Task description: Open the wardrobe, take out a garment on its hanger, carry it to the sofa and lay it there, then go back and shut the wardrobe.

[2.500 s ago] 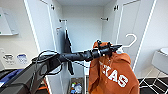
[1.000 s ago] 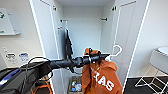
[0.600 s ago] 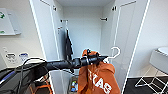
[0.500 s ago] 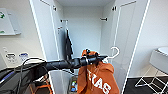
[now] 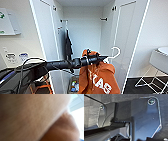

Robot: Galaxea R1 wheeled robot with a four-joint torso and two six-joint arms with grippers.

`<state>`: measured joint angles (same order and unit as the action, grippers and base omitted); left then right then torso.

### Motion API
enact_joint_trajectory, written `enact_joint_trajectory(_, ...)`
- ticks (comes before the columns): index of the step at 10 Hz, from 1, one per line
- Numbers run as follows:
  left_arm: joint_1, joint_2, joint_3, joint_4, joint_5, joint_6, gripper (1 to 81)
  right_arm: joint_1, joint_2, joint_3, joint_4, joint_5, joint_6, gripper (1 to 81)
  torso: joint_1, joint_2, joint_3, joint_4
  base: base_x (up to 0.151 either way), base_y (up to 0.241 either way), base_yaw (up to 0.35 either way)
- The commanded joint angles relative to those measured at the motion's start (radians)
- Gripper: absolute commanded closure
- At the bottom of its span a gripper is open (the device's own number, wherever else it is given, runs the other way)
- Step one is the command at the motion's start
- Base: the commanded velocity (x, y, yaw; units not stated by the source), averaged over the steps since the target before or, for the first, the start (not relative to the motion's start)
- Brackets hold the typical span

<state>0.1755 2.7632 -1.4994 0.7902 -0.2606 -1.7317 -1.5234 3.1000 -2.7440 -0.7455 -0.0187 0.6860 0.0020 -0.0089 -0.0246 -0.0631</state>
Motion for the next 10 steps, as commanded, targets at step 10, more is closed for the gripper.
enact_joint_trajectory(10,-0.215,0.015,0.021,0.015,-0.031,0.011,81.1,0.051,0.01,0.006,-0.005,-0.036,-0.002,1.0,0.0,0.0,0.0,0.0,-0.008,0.0,0.0)
